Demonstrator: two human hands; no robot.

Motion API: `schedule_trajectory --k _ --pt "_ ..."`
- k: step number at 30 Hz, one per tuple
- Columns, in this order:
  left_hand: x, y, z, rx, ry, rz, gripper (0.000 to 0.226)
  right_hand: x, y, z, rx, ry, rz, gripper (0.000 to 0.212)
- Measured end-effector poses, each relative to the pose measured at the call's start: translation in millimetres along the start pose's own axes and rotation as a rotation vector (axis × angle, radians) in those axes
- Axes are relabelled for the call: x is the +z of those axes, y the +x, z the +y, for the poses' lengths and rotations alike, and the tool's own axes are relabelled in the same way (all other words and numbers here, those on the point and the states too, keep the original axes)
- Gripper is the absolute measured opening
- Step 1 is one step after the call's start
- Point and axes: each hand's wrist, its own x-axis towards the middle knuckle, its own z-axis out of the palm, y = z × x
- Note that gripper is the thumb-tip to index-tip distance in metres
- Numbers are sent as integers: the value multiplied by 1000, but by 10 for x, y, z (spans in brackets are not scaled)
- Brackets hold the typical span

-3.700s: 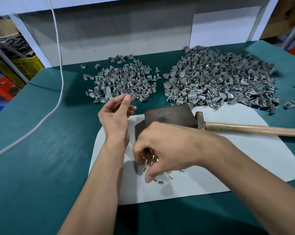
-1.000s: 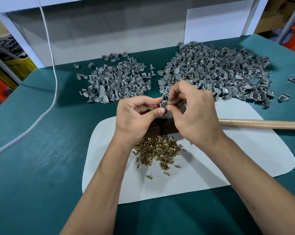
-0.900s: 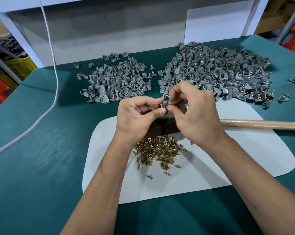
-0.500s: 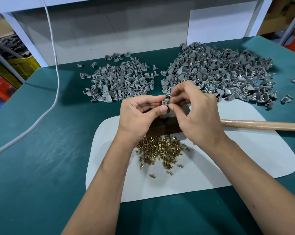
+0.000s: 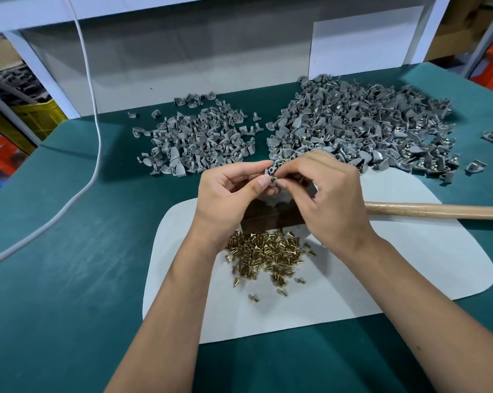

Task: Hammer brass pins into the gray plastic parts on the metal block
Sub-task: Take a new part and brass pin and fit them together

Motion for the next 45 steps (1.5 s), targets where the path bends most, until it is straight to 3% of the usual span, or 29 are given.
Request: schedule_trajectory --k 4,10,33,45 --pt "36 -13 22 6 3 21 21 12 3 -9 33 -15 -8 3" --pt "129 -33 52 88 88 43 38 -8 7 -30 142 19 23 4" --pt "281 -64 5 35 103 157 24 10 3 -144 282 25 38 3" --pt "300 -73 -86 170 316 163 25 20 18 -156 350 -13 23 6"
